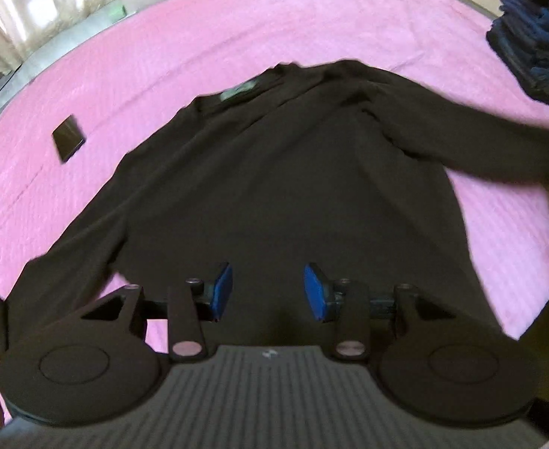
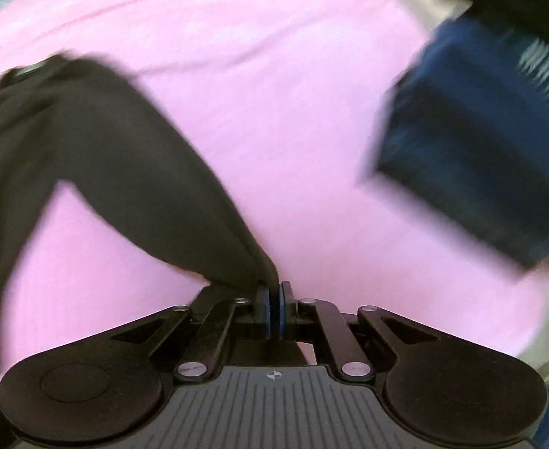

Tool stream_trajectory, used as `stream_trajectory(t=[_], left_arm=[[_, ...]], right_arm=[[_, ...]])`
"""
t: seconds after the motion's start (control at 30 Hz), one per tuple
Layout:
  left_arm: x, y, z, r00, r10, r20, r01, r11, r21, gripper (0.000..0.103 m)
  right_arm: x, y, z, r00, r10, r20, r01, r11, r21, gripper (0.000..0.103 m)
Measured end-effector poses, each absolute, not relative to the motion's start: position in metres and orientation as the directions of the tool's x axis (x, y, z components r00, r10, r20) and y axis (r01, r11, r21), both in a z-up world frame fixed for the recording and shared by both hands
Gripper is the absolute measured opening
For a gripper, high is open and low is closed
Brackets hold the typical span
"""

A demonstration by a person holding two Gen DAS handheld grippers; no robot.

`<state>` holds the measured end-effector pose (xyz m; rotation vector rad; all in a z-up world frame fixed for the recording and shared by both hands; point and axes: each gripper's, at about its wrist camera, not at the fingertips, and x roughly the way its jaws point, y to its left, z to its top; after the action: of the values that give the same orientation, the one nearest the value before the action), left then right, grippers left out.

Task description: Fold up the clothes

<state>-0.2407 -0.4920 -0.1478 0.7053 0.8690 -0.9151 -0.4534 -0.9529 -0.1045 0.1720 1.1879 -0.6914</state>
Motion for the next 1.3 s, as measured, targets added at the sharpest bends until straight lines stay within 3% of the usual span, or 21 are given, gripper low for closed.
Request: stream_trajectory(t=[0.03, 0.07, 0.1, 0.13, 0.27, 0.53, 0.7, 0.83, 0.93, 0.97, 1.0, 1.03, 1.27, 1.3], left_arm=[[-0.24, -0.493, -0.148, 0.334, -0.372, -0.866, 0.884, 0.443, 0.151, 0.038], [-0.239, -0.494, -0.149, 0.337, -0.368, -0.867, 0.881, 0.449, 0.151, 0.038], [-0.237, -0.492, -0.15, 0.34, -0.361, -0.868, 0.875, 0.46, 0.151, 0.038], [-0.235, -0.489, -0.152, 0.345, -0.351, -0.87, 0.866, 0.477, 0.151, 0.038], [-0.228, -0.455, -0.158, 0.372, -0.287, -0.883, 0.818, 0.551, 0.165, 0.043], [-0.213, -0.35, -0.182, 0.327, -0.182, -0.927, 0.73, 0.672, 0.126, 0.044], [-0.211, -0.302, -0.211, 0.19, -0.253, -0.949, 0.723, 0.69, -0.039, 0.044], [-0.217, -0.309, -0.25, 0.074, -0.315, -0.946, 0.733, 0.66, -0.163, 0.044], [-0.224, -0.318, -0.276, 0.013, -0.329, -0.944, 0.78, 0.595, -0.197, 0.033], [-0.227, -0.321, -0.281, -0.007, -0.324, -0.946, 0.796, 0.571, -0.202, 0.017], [-0.229, -0.325, -0.284, -0.018, -0.311, -0.95, 0.813, 0.549, -0.196, 0.003], [-0.228, -0.324, -0.281, -0.022, -0.317, -0.948, 0.819, 0.538, -0.199, 0.003], [-0.191, -0.272, -0.237, 0.09, -0.315, -0.945, 0.774, 0.62, -0.133, 0.003], [-0.184, -0.267, -0.238, 0.094, -0.309, -0.946, 0.761, 0.635, -0.132, 0.003]], right_arm=[[-0.449, -0.971, -0.103, 0.179, -0.449, -0.876, 0.562, 0.777, -0.284, 0.007], [-0.442, -0.983, -0.105, 0.151, -0.489, -0.859, 0.546, 0.765, -0.34, 0.018], [-0.436, -0.989, -0.106, 0.135, -0.528, -0.839, 0.54, 0.749, -0.384, 0.057], [-0.429, -0.995, -0.108, 0.121, -0.564, -0.817, 0.535, 0.73, -0.426, 0.08], [-0.4, -0.972, -0.113, 0.233, -0.464, -0.855, 0.563, 0.781, -0.271, 0.081], [-0.383, -0.792, -0.168, 0.425, 0.0, -0.905, 0.489, 0.841, 0.23, 0.081], [-0.395, -0.694, -0.209, 0.406, 0.157, -0.9, 0.484, 0.799, 0.357, 0.081], [-0.412, -0.667, -0.231, 0.398, 0.159, -0.904, 0.534, 0.761, 0.369, 0.08], [-0.42, -0.67, -0.228, 0.427, 0.122, -0.896, 0.554, 0.748, 0.366, 0.08], [-0.421, -0.672, -0.227, 0.438, 0.111, -0.892, 0.559, 0.744, 0.367, 0.08], [-0.422, -0.675, -0.225, 0.45, 0.1, -0.887, 0.563, 0.74, 0.369, 0.076], [-0.421, -0.68, -0.224, 0.46, 0.093, -0.883, 0.566, 0.736, 0.372, 0.063], [-0.402, -0.67, -0.241, 0.463, 0.09, -0.882, 0.513, 0.784, 0.349, 0.054], [-0.399, -0.665, -0.243, 0.451, 0.086, -0.888, 0.507, 0.794, 0.335, 0.034]])
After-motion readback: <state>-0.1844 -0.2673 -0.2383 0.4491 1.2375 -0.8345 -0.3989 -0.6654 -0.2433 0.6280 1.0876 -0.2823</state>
